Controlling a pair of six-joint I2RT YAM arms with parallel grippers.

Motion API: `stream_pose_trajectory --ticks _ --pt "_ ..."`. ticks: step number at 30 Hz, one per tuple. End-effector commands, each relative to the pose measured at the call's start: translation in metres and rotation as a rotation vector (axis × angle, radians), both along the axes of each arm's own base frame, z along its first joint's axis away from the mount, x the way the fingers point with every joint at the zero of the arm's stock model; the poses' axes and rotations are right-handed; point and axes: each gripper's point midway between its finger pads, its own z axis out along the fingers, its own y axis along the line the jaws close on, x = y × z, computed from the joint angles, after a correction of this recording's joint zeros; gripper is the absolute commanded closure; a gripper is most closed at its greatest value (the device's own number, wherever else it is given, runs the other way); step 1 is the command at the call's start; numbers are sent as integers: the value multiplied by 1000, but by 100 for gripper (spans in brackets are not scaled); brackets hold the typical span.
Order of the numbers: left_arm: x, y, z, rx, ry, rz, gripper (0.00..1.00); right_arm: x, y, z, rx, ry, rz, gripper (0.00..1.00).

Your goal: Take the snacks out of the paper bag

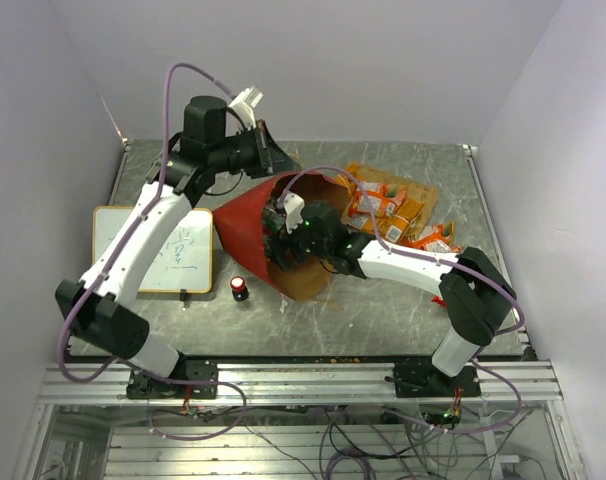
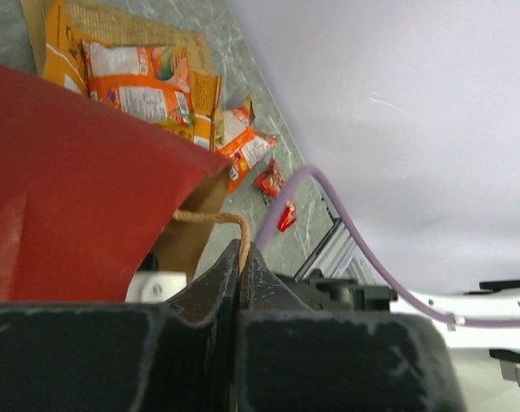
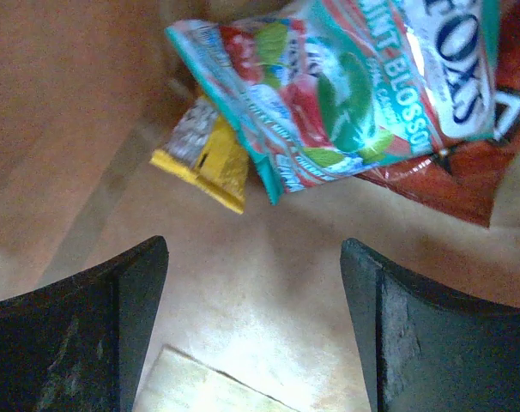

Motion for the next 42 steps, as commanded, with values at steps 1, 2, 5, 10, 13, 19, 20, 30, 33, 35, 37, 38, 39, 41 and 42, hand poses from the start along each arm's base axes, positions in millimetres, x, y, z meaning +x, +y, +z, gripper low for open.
stream_pose_trajectory --ticks 1,2,5,10,13,19,20,30,33,35,37,38,39,41,42 --pt "-21 10 7 -20 -18 29 93 12 -24 -8 -80 -33 -90 18" --pt "-25 11 -1 -25 2 33 93 13 -31 -12 -99 -13 -112 18" --pt "-37 11 0 -103 13 25 93 9 -41 -18 -96 62 -145 18" --pt "-44 17 -16 -76 82 56 93 3 -28 -12 76 40 -127 19" --pt "-43 23 -23 19 121 66 93 11 -8 -1 155 14 -135 19" --pt "-47 34 -4 139 78 44 93 46 23 21 273 -104 -242 19" --pt "-49 36 -2 155 72 35 93 51 28 27 293 -117 -255 19" --pt "-46 32 -11 31 119 117 93 89 41 -5 170 -292 -361 0" --pt "-44 26 -11 15 131 99 93 98 36 -20 137 -321 -404 0" --pt "-42 27 -15 36 140 107 93 107 34 -30 110 -315 -434 0" --pt "-39 29 -19 70 150 119 93 116 30 -40 82 -304 -469 2" --pt "-38 30 -21 81 149 124 93 120 26 -46 70 -309 -479 7" --pt "-37 32 -21 88 149 130 93 123 21 -54 54 -306 -494 14" --pt "-39 36 -24 107 152 143 93 129 9 -64 36 -254 -539 33" --pt "-41 38 -26 112 155 146 93 130 5 -66 37 -223 -537 43"
